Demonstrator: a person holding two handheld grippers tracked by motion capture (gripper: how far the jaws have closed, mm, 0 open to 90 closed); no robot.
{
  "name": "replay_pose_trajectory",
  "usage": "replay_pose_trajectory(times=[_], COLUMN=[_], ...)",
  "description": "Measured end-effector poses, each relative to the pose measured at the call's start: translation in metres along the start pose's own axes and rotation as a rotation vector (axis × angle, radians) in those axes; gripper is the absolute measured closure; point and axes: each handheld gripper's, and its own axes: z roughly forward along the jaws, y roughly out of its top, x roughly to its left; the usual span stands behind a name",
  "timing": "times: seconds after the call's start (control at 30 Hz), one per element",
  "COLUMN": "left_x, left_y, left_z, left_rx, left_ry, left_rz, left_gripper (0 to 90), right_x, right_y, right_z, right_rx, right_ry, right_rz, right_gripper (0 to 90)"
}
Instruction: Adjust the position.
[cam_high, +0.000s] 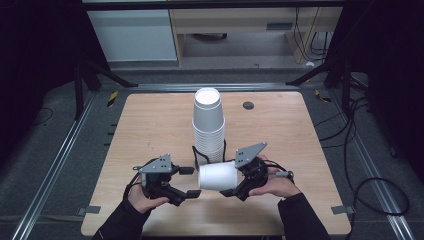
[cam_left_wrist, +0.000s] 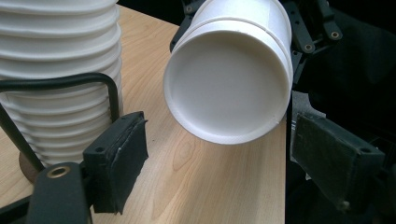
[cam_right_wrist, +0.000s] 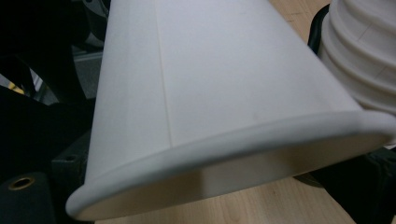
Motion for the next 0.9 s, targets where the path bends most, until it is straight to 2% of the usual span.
replay_pose_trajectory(times=[0.23, 0.57, 0.73, 0.9], left_x=[0.002, -0.002, -0.003, -0.003], left_y=[-0.002, -0.001, -0.001, -0.003], left_z=[0.001, 0.004, 0.008, 0.011], left_rx=[0.029, 0.032, 0.055, 0.073], left_ry=[0.022, 0.004, 0.001, 0.003], left_rz=[0.004, 0.017, 0.016, 0.012], left_gripper=[16.9, 16.8, 15.7, 14.9], right_x=[-0.001, -0.002, -0.001, 0.001], right_y=[0.017, 0.026, 0.03, 0.035], right_z=[0.008, 0.012, 0.018, 0.026], right_rx=[0.116, 0.185, 0.239, 0.27], right_ry=[0.011, 0.015, 0.011, 0.015], right_rz=[-0.07, -0.112, -0.131, -0.147], right_gripper=[7.9, 8.6, 8.6, 8.6])
